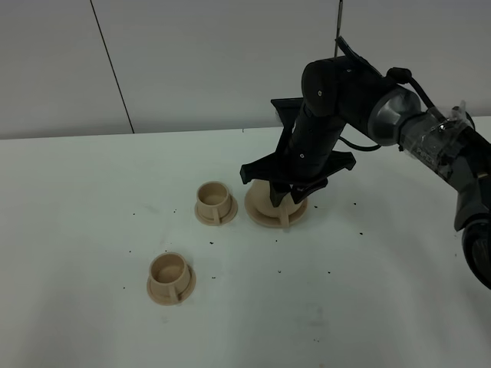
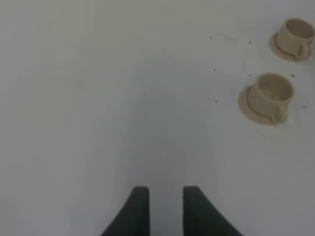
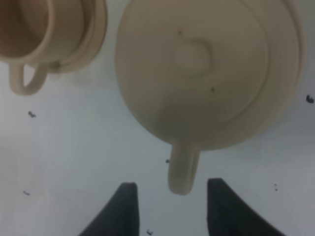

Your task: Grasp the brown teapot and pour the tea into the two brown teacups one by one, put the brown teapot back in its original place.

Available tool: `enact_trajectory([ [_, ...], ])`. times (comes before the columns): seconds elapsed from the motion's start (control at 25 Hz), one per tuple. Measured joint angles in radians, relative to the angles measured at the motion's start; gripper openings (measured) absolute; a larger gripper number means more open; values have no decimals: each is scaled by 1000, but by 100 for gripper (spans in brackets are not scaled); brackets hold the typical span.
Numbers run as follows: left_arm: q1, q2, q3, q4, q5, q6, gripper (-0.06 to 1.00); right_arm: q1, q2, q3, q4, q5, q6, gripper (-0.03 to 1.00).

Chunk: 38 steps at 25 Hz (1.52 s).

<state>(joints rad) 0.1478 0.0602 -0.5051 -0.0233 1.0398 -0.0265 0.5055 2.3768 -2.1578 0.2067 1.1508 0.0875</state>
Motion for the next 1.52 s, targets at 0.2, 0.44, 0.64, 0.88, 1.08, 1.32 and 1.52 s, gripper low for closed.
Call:
enact_trajectory([
  [0.2,0,0,0,0,0,0,24,0,21,0,2,-1,-5,33],
  [0.44,0,0,0,0,0,0,24,0,36,0,5,-1,-15,33],
  [0.64,0,0,0,0,0,0,24,0,36,0,7,-21,-30,33],
  [0.88,0,0,0,0,0,0,24,0,37,0,9,-35,-36,33],
  [1.08,0,0,0,0,0,0,24,0,38,0,9,-38,-47,33],
  [1.32,0,0,0,0,0,0,24,0,38,0,9,-32,-78,36],
  [1.52,0,0,0,0,0,0,24,0,38,0,9,-31,-80,38],
])
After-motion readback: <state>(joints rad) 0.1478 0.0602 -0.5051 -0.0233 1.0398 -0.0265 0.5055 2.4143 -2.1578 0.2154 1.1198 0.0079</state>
